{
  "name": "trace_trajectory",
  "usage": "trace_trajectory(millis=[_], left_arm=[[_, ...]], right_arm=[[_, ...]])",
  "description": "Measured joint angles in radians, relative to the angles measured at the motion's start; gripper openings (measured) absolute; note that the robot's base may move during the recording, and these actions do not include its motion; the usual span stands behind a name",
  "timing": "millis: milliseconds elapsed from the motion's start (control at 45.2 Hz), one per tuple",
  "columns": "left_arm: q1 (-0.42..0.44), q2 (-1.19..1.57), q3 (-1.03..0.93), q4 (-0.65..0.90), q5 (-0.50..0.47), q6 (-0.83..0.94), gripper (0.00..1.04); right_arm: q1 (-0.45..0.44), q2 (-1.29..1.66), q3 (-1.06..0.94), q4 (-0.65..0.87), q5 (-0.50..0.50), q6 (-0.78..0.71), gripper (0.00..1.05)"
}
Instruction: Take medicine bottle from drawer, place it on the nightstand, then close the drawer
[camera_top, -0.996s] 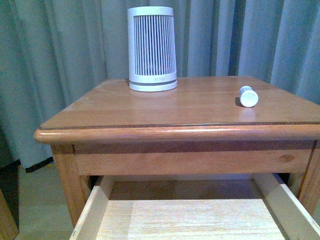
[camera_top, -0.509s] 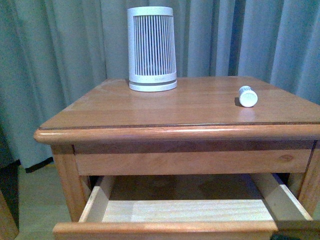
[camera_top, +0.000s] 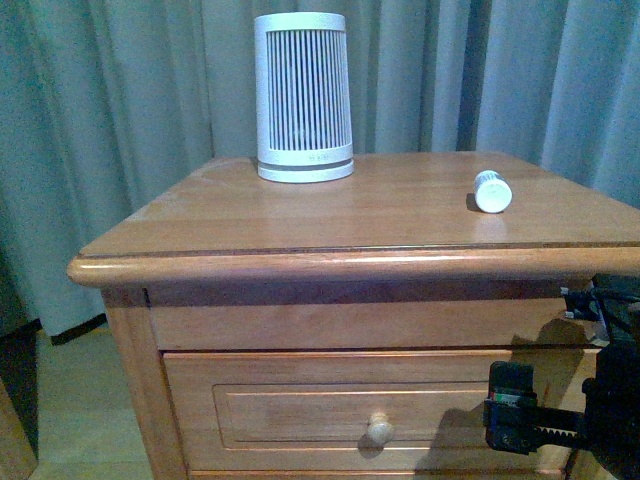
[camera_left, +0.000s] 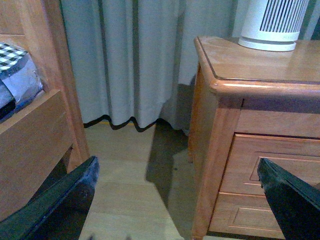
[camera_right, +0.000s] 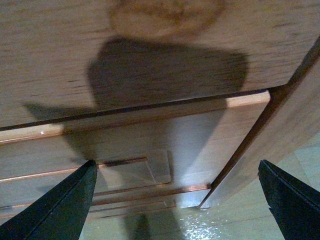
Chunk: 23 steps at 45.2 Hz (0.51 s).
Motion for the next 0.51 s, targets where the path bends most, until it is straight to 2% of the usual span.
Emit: trace_trajectory(millis=[266, 509], left_arm=[[0.000, 0.000, 0.000, 0.000, 0.000, 0.000, 0.98], [0.000, 0.000, 0.000, 0.000, 0.000, 0.000, 0.98]], right_arm=[[0.000, -0.083, -0.035, -0.030, 0.013, -0.004, 0.98], [-0.019, -0.478, -0.237, -0.181, 0.040, 0.005, 0.98]])
